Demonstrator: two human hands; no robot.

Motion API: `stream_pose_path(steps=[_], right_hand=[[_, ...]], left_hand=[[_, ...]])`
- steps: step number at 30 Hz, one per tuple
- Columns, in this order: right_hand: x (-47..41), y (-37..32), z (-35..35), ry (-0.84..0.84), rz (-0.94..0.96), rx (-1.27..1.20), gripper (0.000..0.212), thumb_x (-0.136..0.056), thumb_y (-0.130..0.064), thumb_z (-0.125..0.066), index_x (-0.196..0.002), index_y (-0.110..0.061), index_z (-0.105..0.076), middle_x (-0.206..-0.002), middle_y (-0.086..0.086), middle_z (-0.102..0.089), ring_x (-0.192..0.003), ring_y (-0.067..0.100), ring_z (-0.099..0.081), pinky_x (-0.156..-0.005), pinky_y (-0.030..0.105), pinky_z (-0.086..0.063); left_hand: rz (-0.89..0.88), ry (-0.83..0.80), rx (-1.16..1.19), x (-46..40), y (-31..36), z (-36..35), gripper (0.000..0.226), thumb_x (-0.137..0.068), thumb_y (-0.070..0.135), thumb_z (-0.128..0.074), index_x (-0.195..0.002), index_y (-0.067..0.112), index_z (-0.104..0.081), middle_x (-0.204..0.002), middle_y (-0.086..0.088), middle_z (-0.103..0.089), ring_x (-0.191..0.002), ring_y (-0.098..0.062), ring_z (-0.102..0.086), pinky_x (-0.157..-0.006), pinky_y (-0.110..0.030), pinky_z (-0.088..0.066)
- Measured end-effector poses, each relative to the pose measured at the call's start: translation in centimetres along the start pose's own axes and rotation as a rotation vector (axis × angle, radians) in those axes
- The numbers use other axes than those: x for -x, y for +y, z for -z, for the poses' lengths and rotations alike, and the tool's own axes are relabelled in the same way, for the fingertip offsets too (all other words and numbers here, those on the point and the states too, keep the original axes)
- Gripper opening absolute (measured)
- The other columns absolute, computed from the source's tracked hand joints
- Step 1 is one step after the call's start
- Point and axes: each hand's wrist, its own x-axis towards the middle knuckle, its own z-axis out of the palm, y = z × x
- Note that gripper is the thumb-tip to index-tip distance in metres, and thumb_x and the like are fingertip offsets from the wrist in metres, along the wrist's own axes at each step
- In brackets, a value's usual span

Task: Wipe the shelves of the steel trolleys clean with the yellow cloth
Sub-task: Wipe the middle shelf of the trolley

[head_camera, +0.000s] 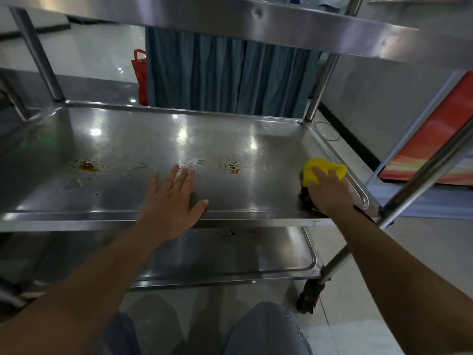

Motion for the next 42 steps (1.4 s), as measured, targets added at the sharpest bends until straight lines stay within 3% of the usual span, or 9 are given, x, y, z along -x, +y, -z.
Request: stream_pose_path(steps=[3,6,10,14,20,30,34,38,42], right_hand=[[1.0,-4.0,-1.2,-0.014,0.045,0.043,0.055,-0.093,-0.043,-0.036,-0.147,-0.034,-0.026,-0.157,0.008,-0.015,-0.141,0.039,-0.016,-0.112,0.058,-0.022],[3.6,-9.3,-2.8,-0.006,0.364,0.147,0.051,-0.096,-0.037,-0.031,-0.147,-0.03,-0.026,-0.157,0.006,-0.015,-0.143,0.037,-0.012,-0.114,0.056,-0.018],[7.4,-13.7,-4.0,-0.162,0.514,-0.022,0.054,-0.096,-0.044,-0.032,-0.147,-0.041,-0.018,-0.161,0.001,-0.005,-0.146,0.034,-0.003,-0.116,0.053,-0.013],[8.0,-10.1,-2.5,-0.167,0.512,-0.104,0.053,-0.097,-0.04,-0.039,-0.147,-0.039,-0.023,-0.16,-0.001,-0.009,-0.146,0.029,-0.01,-0.117,0.044,-0.016],[7.3,-5.7,-1.0,-0.05,0.27,-0.022,0.051,-0.097,-0.035,-0.04,-0.147,-0.033,-0.028,-0.157,0.007,-0.018,-0.137,0.037,-0.023,-0.108,0.044,-0.026],[12.0,-23.0,-5.8,-0.291,0.619,-0.035,0.055,-0.095,-0.052,-0.029,-0.147,-0.045,-0.013,-0.161,-0.004,0.003,-0.146,0.033,0.003,-0.115,0.058,-0.008],[11.1,-18.8,-5.0,-0.243,0.645,-0.036,0.055,-0.097,-0.049,-0.034,-0.147,-0.044,-0.015,-0.161,-0.006,0.001,-0.147,0.027,-0.003,-0.115,0.053,-0.014],[9.8,-16.0,-4.1,-0.288,0.553,-0.094,0.056,-0.097,-0.044,-0.041,-0.147,-0.044,-0.016,-0.16,-0.007,0.003,-0.147,0.023,-0.001,-0.118,0.04,-0.01],[10.4,-18.7,-4.5,-0.314,0.618,-0.083,0.057,-0.097,-0.036,-0.044,-0.146,-0.045,-0.016,-0.16,-0.005,0.005,-0.147,0.025,0.003,-0.118,0.039,-0.007]], left_hand=[[0.029,0.045,-0.014,0.0,0.0,-0.3,0.089,-0.083,0.07,0.003,-0.151,0.014,0.01,-0.162,-0.007,0.004,-0.148,-0.019,0.008,-0.115,-0.047,0.01],[0.049,0.068,-0.034,-0.1,0.1,-0.6,0.088,-0.084,0.068,0.002,-0.151,0.012,0.009,-0.162,-0.008,0.004,-0.149,-0.02,0.006,-0.115,-0.049,0.009],[0.068,0.05,-0.05,0.1,0.3,-0.1,0.088,-0.083,0.066,0.005,-0.152,0.011,0.008,-0.162,-0.009,0.006,-0.149,-0.021,0.007,-0.117,-0.051,0.006],[0.047,0.048,-0.022,1.4,-1.1,0.6,0.092,-0.083,0.073,0.005,-0.153,0.013,0.006,-0.161,-0.007,0.009,-0.148,-0.02,0.012,-0.117,-0.049,0.011],[0.139,0.021,-0.011,5.3,-8.8,1.1,0.102,-0.078,0.083,0.005,-0.153,0.015,0.001,-0.161,-0.005,0.006,-0.144,-0.015,0.02,-0.114,-0.044,0.019],[0.16,-0.033,-0.013,6.0,-9.9,1.2,0.112,-0.068,0.085,0.017,-0.153,0.014,0.005,-0.161,-0.006,0.01,-0.137,-0.011,0.031,-0.103,-0.037,0.036],[0.296,-0.029,-0.022,7.9,-15.6,1.8,0.111,-0.068,0.089,0.012,-0.152,0.015,0.009,-0.16,-0.006,0.014,-0.139,-0.017,0.029,-0.111,-0.048,0.022],[0.482,-0.063,-0.05,10.0,-21.5,2.8,0.126,-0.057,0.096,0.009,-0.152,0.014,0.009,-0.16,-0.01,0.013,-0.142,-0.022,0.026,-0.113,-0.05,0.017],[0.535,-0.114,-0.011,10.2,-22.9,2.7,0.134,-0.05,0.1,0.008,-0.153,0.016,-0.003,-0.16,-0.017,0.001,-0.147,-0.034,0.004,-0.116,-0.053,0.004]])
